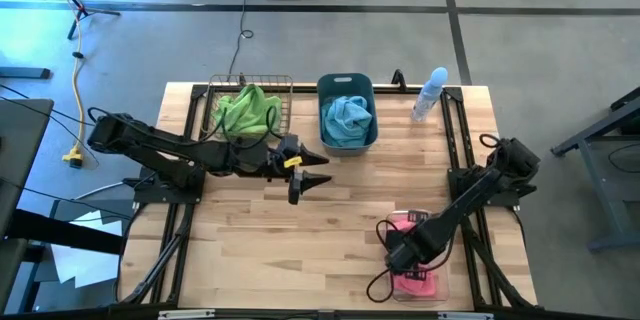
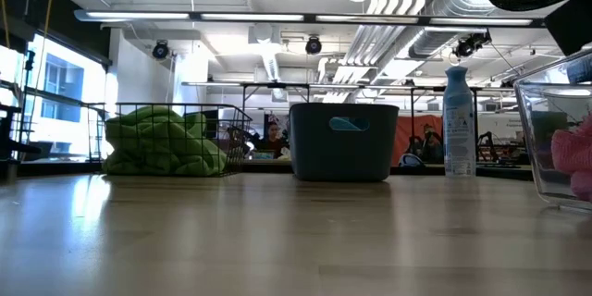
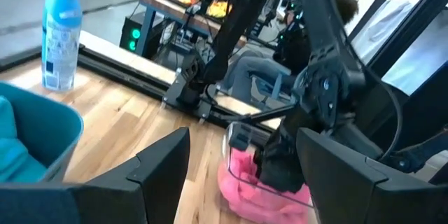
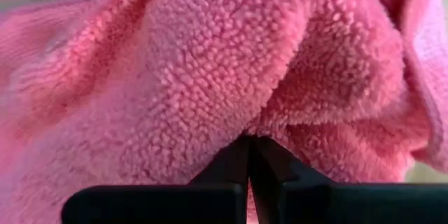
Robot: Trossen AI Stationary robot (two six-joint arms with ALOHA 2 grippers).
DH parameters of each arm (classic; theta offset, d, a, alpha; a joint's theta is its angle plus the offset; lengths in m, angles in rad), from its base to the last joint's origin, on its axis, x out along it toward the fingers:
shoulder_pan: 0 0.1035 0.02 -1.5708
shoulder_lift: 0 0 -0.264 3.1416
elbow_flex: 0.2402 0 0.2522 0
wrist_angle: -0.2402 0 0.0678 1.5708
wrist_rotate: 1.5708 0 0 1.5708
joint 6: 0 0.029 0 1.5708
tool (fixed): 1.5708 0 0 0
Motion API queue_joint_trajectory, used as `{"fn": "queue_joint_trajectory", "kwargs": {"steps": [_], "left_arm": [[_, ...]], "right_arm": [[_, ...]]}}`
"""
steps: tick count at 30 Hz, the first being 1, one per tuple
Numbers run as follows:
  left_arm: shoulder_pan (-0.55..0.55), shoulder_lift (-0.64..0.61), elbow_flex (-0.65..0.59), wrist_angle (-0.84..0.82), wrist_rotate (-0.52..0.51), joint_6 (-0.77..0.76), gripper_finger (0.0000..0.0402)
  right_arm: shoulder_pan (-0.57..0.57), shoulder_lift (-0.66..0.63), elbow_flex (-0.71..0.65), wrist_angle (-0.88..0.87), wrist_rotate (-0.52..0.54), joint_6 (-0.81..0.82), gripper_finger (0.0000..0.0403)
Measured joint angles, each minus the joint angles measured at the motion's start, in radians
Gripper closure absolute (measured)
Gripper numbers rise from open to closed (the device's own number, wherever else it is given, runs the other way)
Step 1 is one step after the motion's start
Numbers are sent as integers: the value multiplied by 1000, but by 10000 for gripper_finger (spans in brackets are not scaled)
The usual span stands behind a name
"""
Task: Sort microfiber towel by color & place in baskets
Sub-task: Put the pink microfiber cloth into the transparent bin, then return to Home Position
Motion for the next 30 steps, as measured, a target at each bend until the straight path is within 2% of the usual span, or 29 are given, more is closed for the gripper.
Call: {"fn": "queue_joint_trajectory", "kwargs": {"steps": [10, 14, 19, 30], "left_arm": [[0, -29, 1, -4, -36, 42, 151], [0, -44, 1, -7, -38, 43, 151], [0, -92, 1, -5, -38, 80, 151], [0, -210, 1, -51, -56, 166, 151]], "right_arm": [[23, 41, 5, 32, 52, 12, 403], [22, 14, 7, 27, 26, 41, 403], [25, -53, 61, -11, 23, 34, 403], [22, -166, 246, -214, 62, 24, 403]]}}
